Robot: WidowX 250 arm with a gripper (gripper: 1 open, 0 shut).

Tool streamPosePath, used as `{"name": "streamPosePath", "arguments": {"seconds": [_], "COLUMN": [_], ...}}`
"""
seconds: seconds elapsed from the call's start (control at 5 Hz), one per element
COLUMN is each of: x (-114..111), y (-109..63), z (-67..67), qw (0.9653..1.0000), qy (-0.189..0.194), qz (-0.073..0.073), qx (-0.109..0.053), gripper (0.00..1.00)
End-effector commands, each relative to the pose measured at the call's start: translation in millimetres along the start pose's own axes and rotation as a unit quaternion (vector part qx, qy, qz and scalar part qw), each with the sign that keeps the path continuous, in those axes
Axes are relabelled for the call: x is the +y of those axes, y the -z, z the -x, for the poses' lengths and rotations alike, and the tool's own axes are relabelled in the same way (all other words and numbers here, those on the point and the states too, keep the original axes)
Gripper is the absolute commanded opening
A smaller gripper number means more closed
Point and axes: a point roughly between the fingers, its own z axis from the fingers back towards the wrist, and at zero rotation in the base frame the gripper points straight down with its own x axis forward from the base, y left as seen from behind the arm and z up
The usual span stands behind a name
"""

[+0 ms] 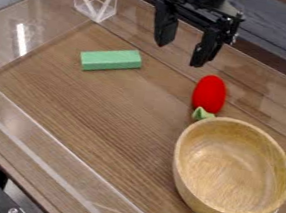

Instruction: Move the red object to the left side of the table

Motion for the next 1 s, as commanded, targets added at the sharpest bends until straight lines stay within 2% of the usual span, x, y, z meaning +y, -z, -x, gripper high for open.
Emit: {"name": "streamPosePath", "arguments": {"seconds": [0.0,0.4,0.8], "x": [-4.8,-22.6,-44.7], "y": [9.3,34.4,48.8], "z": [-6.7,-20.7,-29.7], "qw": [1.0000,0.9995,0.9975], "qy": [0.003,0.028,0.066], "qz": [0.001,0.011,0.020], "qx": [0.002,-0.003,-0.013], "gripper": [1.00,1.00,1.00]}}
